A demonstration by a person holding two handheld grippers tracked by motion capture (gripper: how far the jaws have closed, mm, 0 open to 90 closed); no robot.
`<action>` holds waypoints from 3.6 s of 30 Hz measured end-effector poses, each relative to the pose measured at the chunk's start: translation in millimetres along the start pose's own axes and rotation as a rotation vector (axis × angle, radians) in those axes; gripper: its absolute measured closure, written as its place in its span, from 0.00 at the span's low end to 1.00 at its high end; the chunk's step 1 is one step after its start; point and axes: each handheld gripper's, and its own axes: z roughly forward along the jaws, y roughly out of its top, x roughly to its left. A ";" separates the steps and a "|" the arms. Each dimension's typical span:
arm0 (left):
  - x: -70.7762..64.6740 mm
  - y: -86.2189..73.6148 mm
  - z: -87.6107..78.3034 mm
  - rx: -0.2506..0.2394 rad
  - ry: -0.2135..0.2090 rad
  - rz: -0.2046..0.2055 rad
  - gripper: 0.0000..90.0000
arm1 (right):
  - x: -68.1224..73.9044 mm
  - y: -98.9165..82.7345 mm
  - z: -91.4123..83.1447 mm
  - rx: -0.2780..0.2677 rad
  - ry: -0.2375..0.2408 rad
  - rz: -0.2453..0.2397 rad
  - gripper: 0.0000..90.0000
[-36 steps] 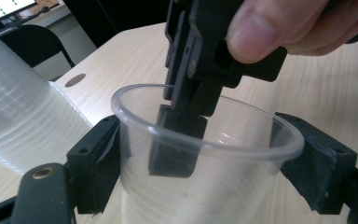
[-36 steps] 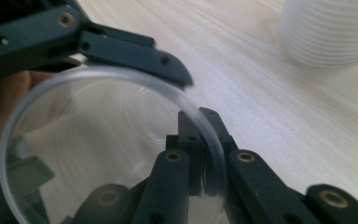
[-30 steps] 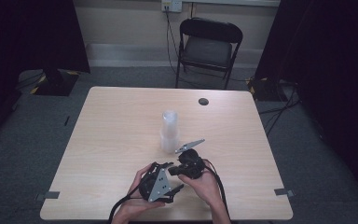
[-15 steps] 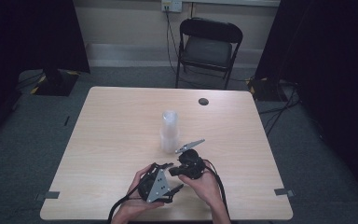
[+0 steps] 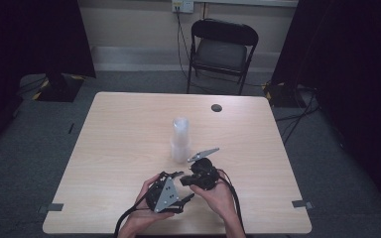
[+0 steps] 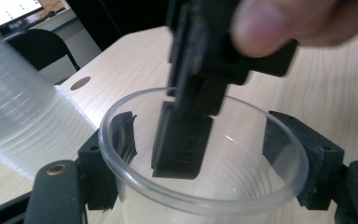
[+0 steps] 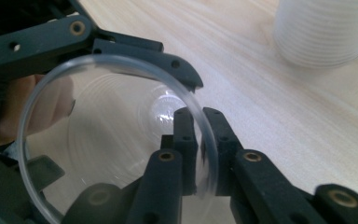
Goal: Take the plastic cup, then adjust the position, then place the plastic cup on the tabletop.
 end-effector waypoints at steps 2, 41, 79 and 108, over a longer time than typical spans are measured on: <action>2.2 -0.2 -0.8 0.002 0.006 -0.014 0.28 | 0.4 -0.3 -2.2 -0.024 0.006 -0.004 0.90; 43.1 -14.1 -23.2 -0.045 0.076 -0.321 0.28 | -10.3 -23.4 -34.3 -0.363 0.026 0.029 0.75; 109.8 -4.7 -31.9 -0.063 0.184 -0.451 0.28 | -22.0 -65.8 -32.9 -0.392 -0.016 0.073 0.70; 150.8 -11.3 -14.1 -0.020 0.262 -0.502 0.28 | -22.5 -78.7 -25.3 -0.417 -0.019 0.063 0.61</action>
